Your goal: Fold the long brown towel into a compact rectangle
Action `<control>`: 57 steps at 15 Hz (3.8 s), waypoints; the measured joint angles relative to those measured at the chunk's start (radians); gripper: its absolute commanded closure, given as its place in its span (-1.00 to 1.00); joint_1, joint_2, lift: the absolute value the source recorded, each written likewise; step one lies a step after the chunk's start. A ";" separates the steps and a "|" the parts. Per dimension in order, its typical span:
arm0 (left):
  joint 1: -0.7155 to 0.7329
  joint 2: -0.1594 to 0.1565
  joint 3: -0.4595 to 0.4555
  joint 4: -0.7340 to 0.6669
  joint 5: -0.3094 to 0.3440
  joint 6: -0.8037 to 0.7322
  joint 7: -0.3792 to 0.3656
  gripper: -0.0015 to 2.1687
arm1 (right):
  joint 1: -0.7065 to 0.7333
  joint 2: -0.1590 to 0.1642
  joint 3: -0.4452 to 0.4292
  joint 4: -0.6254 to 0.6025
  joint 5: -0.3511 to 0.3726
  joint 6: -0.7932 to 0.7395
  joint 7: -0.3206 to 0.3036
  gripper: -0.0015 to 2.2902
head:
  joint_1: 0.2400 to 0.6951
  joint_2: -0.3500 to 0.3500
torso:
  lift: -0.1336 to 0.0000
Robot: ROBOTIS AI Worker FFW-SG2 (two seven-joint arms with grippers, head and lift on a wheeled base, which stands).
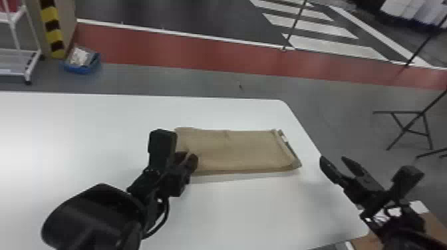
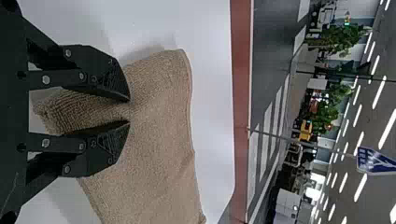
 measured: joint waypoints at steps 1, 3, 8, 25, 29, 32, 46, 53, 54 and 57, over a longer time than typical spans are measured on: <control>0.000 0.001 0.000 -0.001 -0.005 0.006 0.002 0.01 | 0.000 0.000 0.000 0.000 -0.004 -0.001 0.000 -0.93 | 1.00 -1.00 | -0.92; 0.003 0.005 0.000 -0.007 -0.009 0.034 0.003 0.01 | 0.001 0.000 0.000 0.000 -0.010 -0.001 0.000 -0.93 | 1.00 -1.00 | -0.92; 0.031 0.020 0.038 -0.043 -0.006 0.067 0.008 0.01 | 0.001 0.000 0.000 -0.001 -0.017 -0.001 0.003 -0.93 | 1.00 -1.00 | -0.92; 0.218 0.240 0.357 -0.387 0.048 0.232 -0.006 -0.24 | -0.025 0.016 0.081 -0.049 -0.001 0.050 -0.022 -0.93 | 1.00 -1.00 | -0.92; 0.217 0.242 0.367 -0.395 0.046 0.191 -0.020 -0.93 | -0.029 0.039 0.107 -0.109 0.004 0.111 -0.023 -0.96 | 1.00 -1.00 | -0.92; 0.215 0.242 0.374 -0.403 0.046 0.141 -0.018 -0.93 | -0.051 0.044 0.140 -0.155 0.007 0.189 -0.046 -0.96 | 1.00 -0.94 | -0.92; 0.180 0.224 0.225 -0.326 -0.110 -0.079 -0.019 -0.92 | -0.338 0.130 0.426 -0.172 0.153 0.668 -0.243 -0.70 | 1.00 -0.59 | -0.92; 0.179 0.234 0.237 -0.318 -0.094 -0.086 -0.035 -0.92 | -0.447 0.132 0.492 -0.041 0.144 0.757 -0.219 -0.59 | 1.00 -0.46 | -0.92; 0.178 0.236 0.238 -0.318 -0.093 -0.086 -0.035 -0.92 | -0.453 0.132 0.496 -0.035 0.145 0.762 -0.219 -0.58 | 1.00 -0.46 | -0.92; 0.178 0.239 0.242 -0.318 -0.092 -0.086 -0.045 -0.92 | -0.470 0.130 0.508 -0.026 0.152 0.803 -0.220 -0.48 | 1.00 -0.45 | -0.92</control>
